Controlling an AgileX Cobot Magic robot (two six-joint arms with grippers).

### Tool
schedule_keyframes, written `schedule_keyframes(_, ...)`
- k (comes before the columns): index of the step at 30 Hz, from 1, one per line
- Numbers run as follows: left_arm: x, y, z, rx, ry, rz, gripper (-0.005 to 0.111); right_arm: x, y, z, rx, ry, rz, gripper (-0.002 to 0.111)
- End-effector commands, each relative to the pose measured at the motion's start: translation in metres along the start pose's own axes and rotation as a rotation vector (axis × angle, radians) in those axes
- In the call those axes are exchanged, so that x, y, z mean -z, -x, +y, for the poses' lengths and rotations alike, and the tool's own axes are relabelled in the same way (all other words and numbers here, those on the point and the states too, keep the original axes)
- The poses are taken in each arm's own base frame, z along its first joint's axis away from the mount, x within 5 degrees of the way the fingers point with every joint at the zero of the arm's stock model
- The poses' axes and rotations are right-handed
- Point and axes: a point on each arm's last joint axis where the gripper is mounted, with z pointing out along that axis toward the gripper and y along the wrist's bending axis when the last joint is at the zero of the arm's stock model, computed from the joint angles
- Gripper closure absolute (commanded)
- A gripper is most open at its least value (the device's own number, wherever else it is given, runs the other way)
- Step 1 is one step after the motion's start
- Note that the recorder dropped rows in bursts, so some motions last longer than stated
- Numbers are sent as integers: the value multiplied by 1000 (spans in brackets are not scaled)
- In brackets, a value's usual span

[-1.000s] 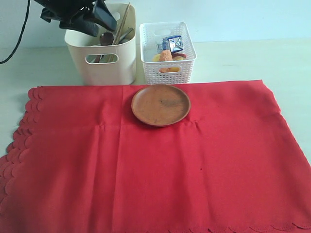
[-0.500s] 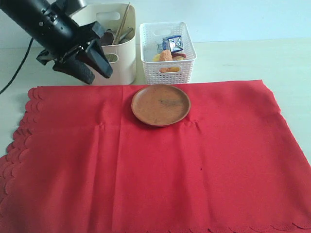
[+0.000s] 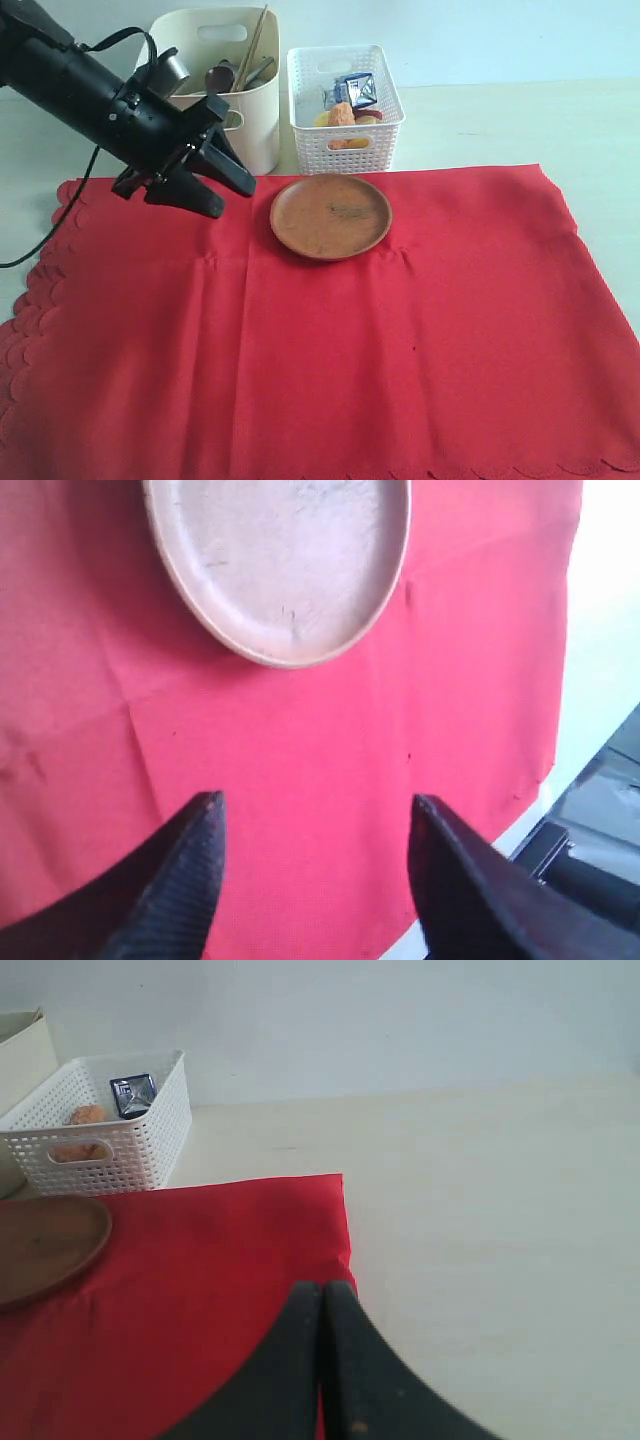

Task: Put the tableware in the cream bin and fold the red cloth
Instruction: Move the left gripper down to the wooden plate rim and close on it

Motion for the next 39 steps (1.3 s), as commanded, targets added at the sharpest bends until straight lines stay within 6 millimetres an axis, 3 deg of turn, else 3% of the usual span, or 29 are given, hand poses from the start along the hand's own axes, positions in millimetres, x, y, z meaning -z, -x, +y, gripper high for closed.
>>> schedule_keyframes(1,-14,11,16,76,-81,-51,53,0,0,0,7,-4,-11,108)
schedule_keyframes(7,-41,18,42,179,-89,-80,53,0,0,0,7,-4,-11,108)
schedule_keyframes(17,-56,26,57,195,-79,-151,53,0,0,0,7,-4,-11,108)
schedule_keyframes(29,-58,31,54,181,-98,-214,53,0,0,0,7,-4,-11,108)
schedule_keyframes(39,-76,31,46,159,-51,-227,53,0,0,0,7,-4,-11,108)
